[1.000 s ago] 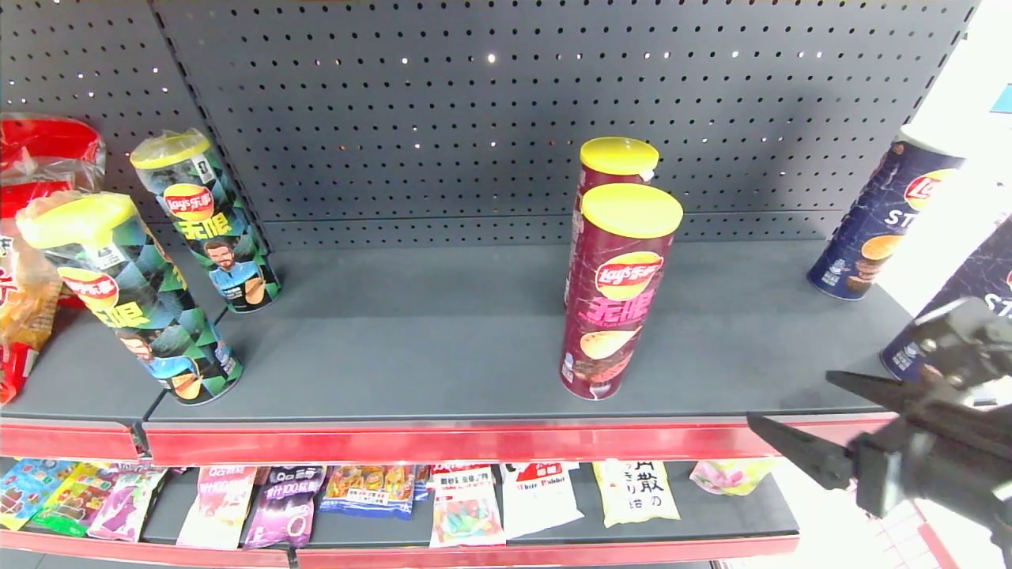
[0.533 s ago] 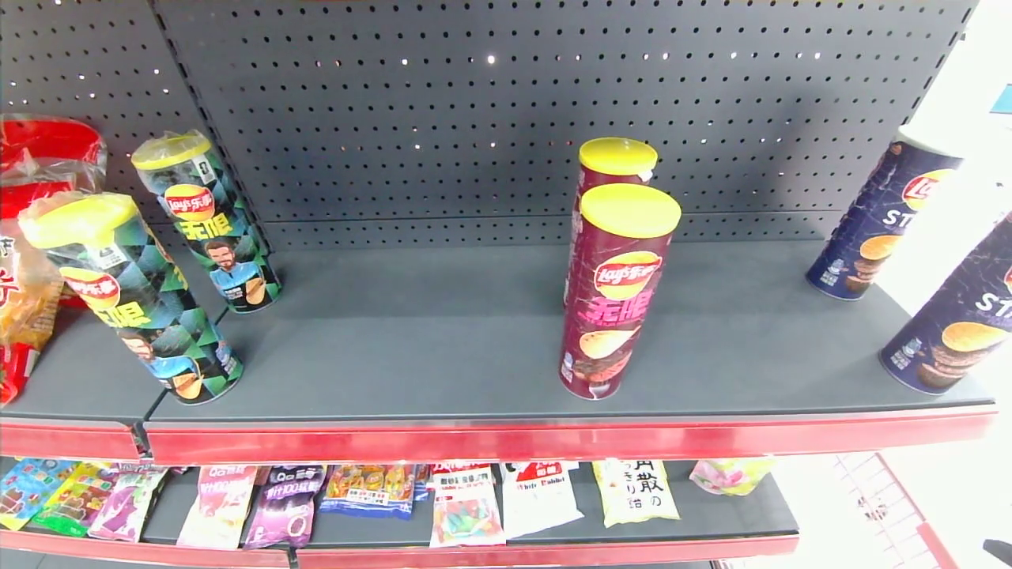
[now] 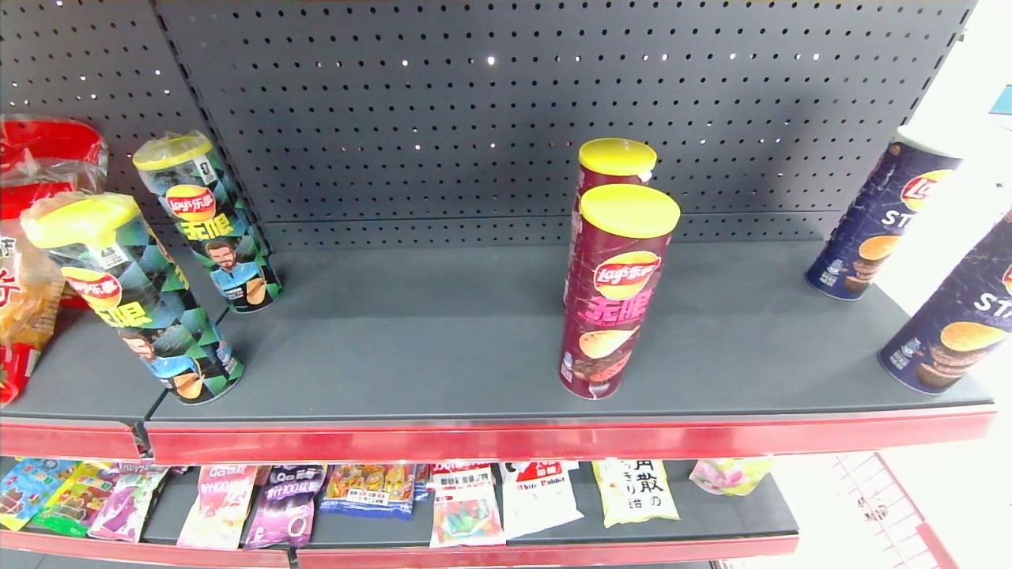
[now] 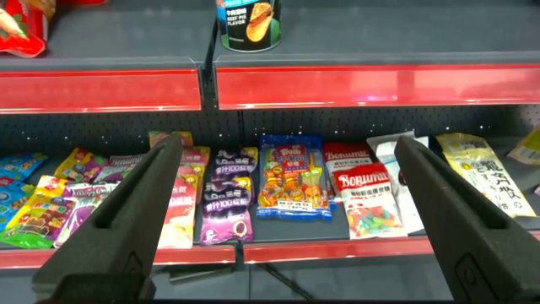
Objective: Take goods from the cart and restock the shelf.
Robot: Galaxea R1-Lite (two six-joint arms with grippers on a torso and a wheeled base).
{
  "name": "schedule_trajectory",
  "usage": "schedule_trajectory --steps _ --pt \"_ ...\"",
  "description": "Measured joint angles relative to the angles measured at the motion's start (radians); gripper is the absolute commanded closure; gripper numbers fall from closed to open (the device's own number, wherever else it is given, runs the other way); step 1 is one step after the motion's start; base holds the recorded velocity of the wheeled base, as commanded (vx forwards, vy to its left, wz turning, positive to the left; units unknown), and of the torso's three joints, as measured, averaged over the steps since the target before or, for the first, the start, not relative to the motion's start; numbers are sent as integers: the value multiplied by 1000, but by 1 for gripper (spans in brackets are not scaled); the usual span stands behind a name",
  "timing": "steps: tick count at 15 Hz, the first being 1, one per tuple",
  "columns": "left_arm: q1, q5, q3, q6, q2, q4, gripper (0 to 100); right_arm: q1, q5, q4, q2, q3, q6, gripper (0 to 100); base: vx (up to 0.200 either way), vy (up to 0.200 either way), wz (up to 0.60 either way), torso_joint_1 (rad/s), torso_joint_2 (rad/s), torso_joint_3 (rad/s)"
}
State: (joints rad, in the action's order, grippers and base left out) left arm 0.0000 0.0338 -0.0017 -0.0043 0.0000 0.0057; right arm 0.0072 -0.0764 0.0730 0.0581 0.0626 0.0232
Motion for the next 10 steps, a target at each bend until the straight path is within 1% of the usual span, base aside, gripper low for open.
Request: schedule_trajectory --steps 2,4,5,6,8,9,10 --pt "0 0 0 0 0 0 0 -2 15 -7 -34 -8 -26 0 0 0 0 0 0 0" --pt "0 0 0 0 0 0 0 -3 105 -30 -50 -16 -104 0 0 0 0 0 0 0" --pt "0 0 0 0 0 0 0 -3 118 -38 -53 -21 -109 0 0 0 0 0 0 0" --pt "0 0 0 0 0 0 0 -3 119 -40 -55 -27 -100 0 0 0 0 0 0 0" --pt "0 0 0 0 0 0 0 -3 96 -70 -58 -50 -35 0 0 0 0 0 0 0" --pt "0 0 0 0 0 0 0 -3 66 -72 -58 -56 -22 0 0 0 0 0 0 0" --pt "0 0 0 0 0 0 0 -3 59 -73 -58 -59 -21 0 0 0 0 0 0 0"
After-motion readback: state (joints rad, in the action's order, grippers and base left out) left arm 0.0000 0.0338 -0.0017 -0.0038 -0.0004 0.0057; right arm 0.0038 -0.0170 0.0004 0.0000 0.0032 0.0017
